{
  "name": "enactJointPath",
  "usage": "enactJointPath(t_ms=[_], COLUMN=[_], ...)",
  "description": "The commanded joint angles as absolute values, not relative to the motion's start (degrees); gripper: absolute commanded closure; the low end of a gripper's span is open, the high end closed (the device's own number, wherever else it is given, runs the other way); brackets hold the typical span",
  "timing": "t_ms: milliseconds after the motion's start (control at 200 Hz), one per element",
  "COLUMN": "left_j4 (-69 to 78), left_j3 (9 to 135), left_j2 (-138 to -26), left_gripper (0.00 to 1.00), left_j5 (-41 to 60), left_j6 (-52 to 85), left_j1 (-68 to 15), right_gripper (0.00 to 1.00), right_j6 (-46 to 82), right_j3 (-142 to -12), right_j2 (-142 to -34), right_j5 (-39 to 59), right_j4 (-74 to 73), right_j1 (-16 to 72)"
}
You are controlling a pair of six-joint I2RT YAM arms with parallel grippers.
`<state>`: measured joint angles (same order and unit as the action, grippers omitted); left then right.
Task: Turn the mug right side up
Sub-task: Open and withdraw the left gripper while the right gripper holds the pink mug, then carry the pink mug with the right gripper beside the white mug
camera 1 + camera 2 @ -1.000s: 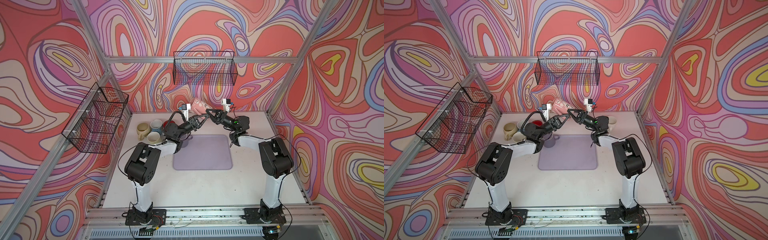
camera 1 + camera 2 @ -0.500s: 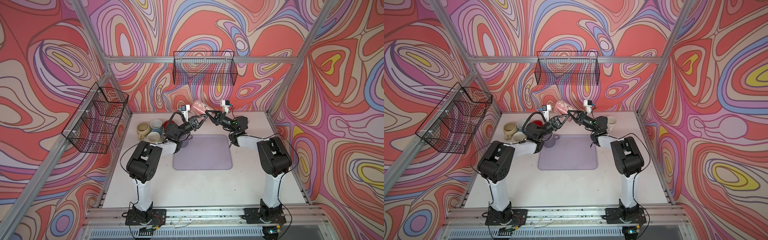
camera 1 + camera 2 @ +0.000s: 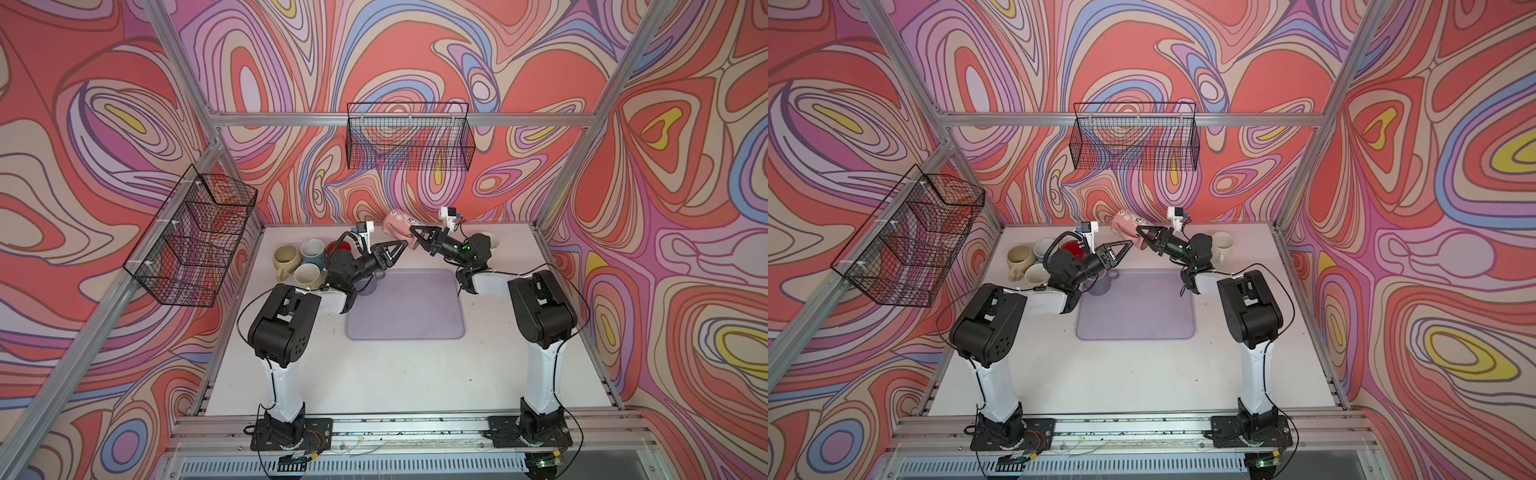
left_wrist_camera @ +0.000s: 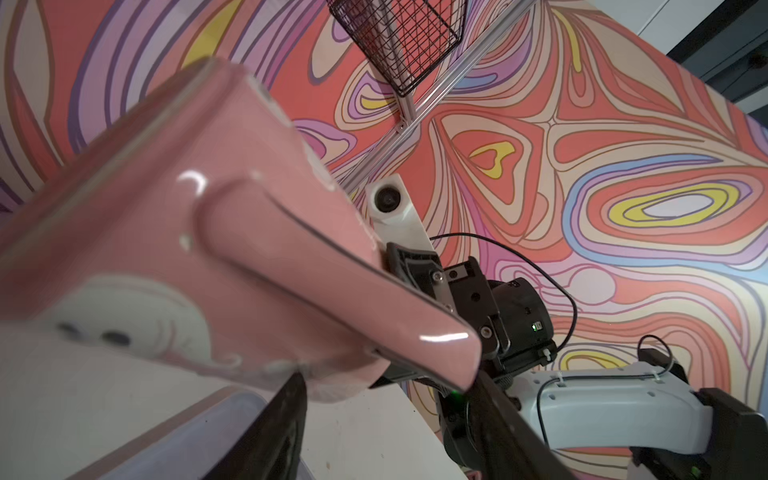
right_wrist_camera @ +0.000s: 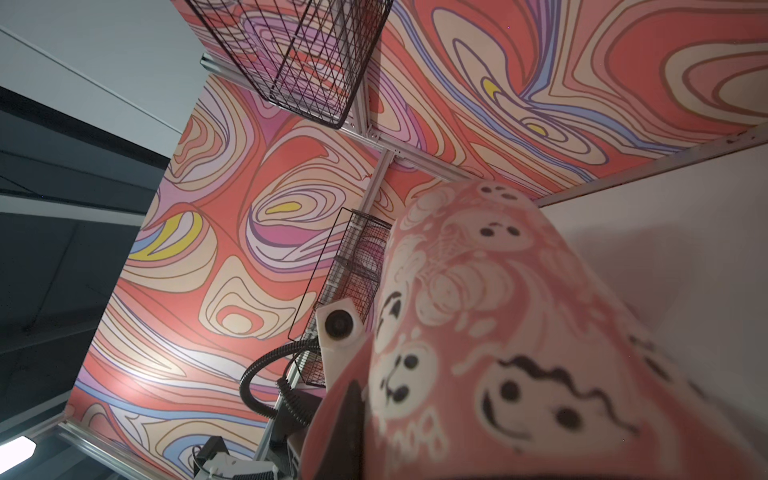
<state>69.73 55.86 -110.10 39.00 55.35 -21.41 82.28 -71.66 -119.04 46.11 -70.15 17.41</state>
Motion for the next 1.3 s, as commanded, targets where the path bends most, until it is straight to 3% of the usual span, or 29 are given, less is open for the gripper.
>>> enactJointPath(t_ms=[0, 576, 901, 1177, 1292], left_j4=[56.42, 27.69, 3.08, -14.4, -20.47], left_j3=[53.77, 54.41, 60.44, 66.93, 68.59], left_j2=[-108.71, -92.02, -82.36, -77.26, -75.67], left_gripper=[0.35, 0.34, 0.36, 0.38, 0.38], left_j5=[35.7, 30.71, 19.27, 9.5, 6.66], left_j6=[51.21, 32.61, 17.28, 10.1, 6.89], left_j1=[-19.76, -19.22, -20.16, -20.91, -21.04], right_gripper=[1.0, 1.0, 1.0, 1.0, 1.0], right_j6=[81.81, 70.78, 35.13, 12.91, 8.51], right_j3=[-73.61, -73.63, -81.58, -99.18, -103.8], right_j2=[-118.06, -118.54, -108.09, -106.05, -106.66], right_j5=[51.73, 52.28, 44.41, 25.09, 16.52], right_j4=[-81.45, -63.36, -9.29, 34.01, 44.4], right_j1=[18.44, 13.98, 13.97, 13.97, 13.97])
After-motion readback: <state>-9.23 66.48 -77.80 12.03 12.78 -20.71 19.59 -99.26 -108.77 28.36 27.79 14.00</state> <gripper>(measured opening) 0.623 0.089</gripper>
